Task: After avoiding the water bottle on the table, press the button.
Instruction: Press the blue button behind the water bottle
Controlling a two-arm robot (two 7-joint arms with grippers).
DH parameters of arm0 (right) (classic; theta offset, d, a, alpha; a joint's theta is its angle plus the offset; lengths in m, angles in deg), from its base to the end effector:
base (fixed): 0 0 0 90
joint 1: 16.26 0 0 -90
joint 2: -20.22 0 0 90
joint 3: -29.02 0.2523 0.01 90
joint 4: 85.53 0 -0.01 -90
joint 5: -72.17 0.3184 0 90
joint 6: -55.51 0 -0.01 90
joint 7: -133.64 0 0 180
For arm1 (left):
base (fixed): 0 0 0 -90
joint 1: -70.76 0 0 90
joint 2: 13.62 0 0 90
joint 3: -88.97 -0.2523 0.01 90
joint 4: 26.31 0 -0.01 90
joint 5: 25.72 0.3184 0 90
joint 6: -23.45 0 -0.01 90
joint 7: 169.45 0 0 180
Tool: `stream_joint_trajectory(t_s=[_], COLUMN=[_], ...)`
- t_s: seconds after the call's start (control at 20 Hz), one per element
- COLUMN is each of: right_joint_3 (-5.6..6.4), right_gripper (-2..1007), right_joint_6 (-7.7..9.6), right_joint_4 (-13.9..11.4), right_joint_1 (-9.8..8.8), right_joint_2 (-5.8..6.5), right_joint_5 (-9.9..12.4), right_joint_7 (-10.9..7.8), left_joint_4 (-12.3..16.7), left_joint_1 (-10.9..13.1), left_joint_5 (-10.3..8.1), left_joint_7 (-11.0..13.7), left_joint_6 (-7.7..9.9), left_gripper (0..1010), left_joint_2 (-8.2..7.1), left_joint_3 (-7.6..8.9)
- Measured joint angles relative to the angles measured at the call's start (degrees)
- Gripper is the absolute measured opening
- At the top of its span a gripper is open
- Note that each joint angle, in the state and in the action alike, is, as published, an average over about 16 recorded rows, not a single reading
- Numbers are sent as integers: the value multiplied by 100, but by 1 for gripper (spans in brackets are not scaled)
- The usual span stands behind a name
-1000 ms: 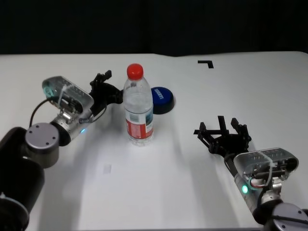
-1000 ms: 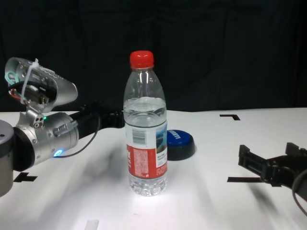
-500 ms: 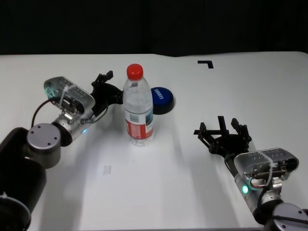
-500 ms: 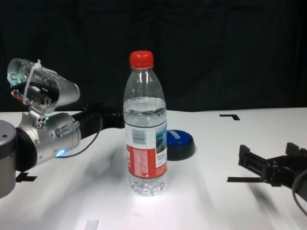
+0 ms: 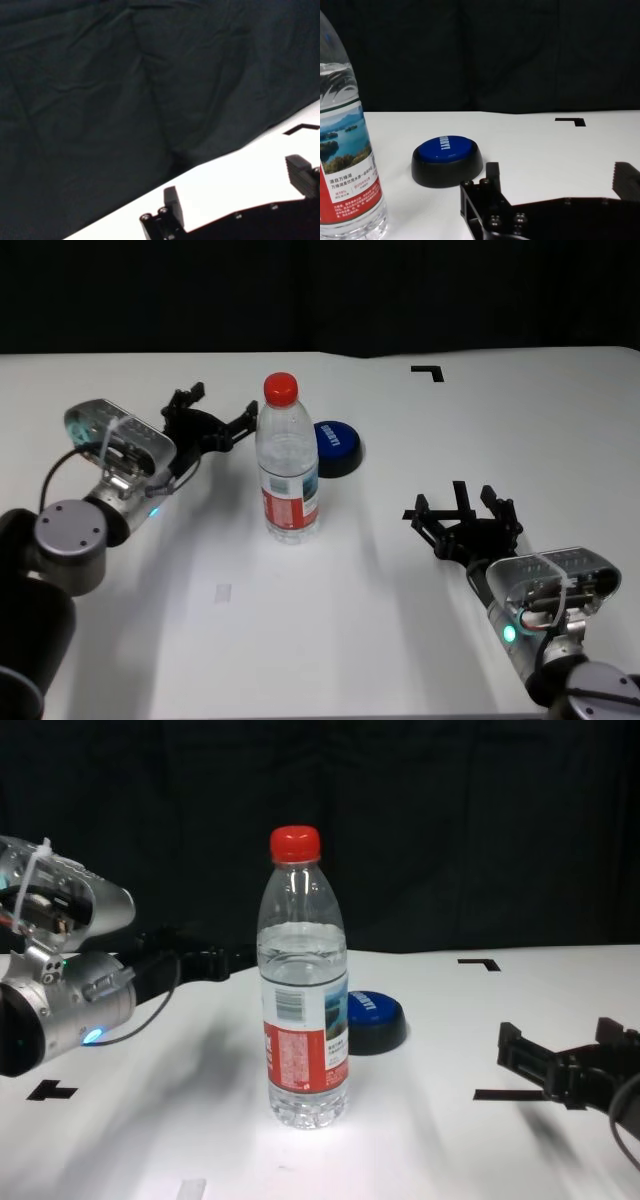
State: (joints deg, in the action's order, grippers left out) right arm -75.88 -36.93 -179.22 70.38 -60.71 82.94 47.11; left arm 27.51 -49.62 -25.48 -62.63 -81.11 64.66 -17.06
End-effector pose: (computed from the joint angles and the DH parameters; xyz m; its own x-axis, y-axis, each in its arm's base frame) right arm 0.3117 0.0479 -0.2702 0.2028 -0.9779 -0.0509 0.9792 0.2028 0.0060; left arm 0.4557 0.0187 -0.2635 0.4174 0.8481 0.3262 -0.8971 0.4418 -0.0010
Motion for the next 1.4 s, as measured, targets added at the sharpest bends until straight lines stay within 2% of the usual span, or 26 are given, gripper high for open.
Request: stream_joint_trajectory(t_s=[0.35,0.75,1.4], right_joint_3=[0,0,0], right_gripper=[1003,1003,1003], right_joint_6=[0,0,0], right_joint_4=[0,0,0], right_joint_1=[0,0,0], right_joint_2=[0,0,0], right_joint_5=[0,0,0], right_joint_7=[0,0,0], left_joint_4=[518,1209,2306], left_joint_1=[331,820,1670], left_joint_5=[62,141,299], left_joint_7=[-199,-431,-753], left_joint_6=[204,427,723], left_gripper=[1003,1003,1003], left_joint_2=[-111,-206,-248], left_joint_3=[163,381,777])
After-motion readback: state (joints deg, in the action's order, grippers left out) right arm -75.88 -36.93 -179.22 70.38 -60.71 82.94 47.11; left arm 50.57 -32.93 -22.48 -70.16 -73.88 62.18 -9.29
